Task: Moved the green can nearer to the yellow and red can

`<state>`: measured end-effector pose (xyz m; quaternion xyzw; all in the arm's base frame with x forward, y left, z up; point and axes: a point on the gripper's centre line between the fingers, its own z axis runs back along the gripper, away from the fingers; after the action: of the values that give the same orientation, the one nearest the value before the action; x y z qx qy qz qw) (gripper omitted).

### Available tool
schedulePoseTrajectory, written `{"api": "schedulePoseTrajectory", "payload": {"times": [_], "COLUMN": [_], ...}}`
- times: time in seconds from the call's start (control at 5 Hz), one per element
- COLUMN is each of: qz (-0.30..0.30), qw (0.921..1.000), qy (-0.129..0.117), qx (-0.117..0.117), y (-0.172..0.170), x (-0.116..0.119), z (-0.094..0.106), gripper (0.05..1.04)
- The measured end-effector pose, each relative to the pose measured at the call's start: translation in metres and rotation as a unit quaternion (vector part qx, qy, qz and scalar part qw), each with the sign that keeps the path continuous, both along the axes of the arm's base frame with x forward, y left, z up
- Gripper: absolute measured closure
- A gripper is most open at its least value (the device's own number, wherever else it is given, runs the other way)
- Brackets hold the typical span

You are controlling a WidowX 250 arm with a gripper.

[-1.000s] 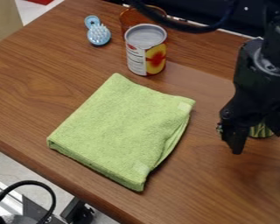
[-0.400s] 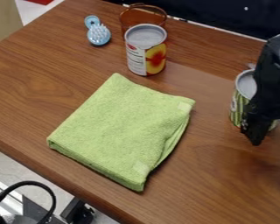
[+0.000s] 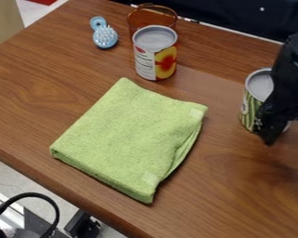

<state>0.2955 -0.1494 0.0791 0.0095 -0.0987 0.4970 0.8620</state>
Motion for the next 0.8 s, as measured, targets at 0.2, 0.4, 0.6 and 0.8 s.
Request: {"api": "schedulePoseTrajectory", "payload": {"times": [0.2, 0.4, 0.6, 0.8], "qz": [-0.003, -0.001, -0.003, -0.011], "qw": [0.9999, 0.9998, 0.9996, 0.9990], "qy": [0.000, 0.005, 0.003, 0.011], "qx": [0.016, 0.018, 0.029, 0.042], "y": [0.009, 0.021, 0.031, 0.046], "x": [0.006, 0.011, 0.013, 0.018], "z": [-0.003, -0.003, -0.005, -0.003], "gripper": [0.088, 0.088, 0.088, 0.088]}}
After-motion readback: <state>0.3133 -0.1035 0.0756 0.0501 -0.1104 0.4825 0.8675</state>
